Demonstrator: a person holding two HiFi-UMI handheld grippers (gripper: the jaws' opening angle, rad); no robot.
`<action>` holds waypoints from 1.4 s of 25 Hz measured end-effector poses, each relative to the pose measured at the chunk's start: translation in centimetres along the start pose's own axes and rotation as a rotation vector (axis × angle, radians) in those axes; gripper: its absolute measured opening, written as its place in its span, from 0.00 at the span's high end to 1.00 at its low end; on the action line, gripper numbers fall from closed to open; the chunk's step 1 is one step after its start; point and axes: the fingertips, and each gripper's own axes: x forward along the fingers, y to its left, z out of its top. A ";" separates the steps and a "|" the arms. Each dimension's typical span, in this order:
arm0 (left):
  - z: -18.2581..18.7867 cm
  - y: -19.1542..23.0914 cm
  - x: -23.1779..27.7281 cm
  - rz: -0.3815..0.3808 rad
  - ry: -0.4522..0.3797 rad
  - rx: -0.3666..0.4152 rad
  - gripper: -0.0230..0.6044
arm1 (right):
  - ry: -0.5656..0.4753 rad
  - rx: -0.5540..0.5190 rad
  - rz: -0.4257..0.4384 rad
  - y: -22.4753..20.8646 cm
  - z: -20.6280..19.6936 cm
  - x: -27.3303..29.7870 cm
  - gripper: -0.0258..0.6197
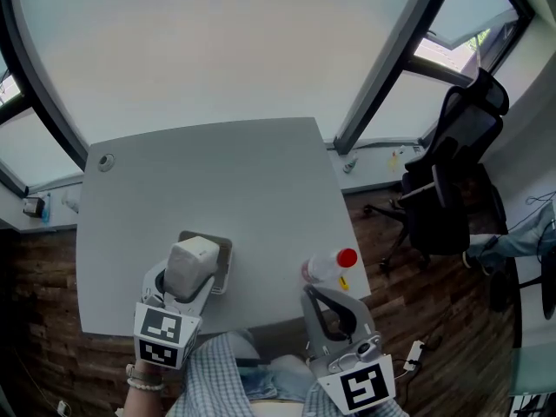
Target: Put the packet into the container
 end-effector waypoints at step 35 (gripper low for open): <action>-4.5 0.7 5.2 -0.036 0.206 0.009 0.41 | 0.025 0.035 -0.023 -0.2 -0.5 1.5 0.96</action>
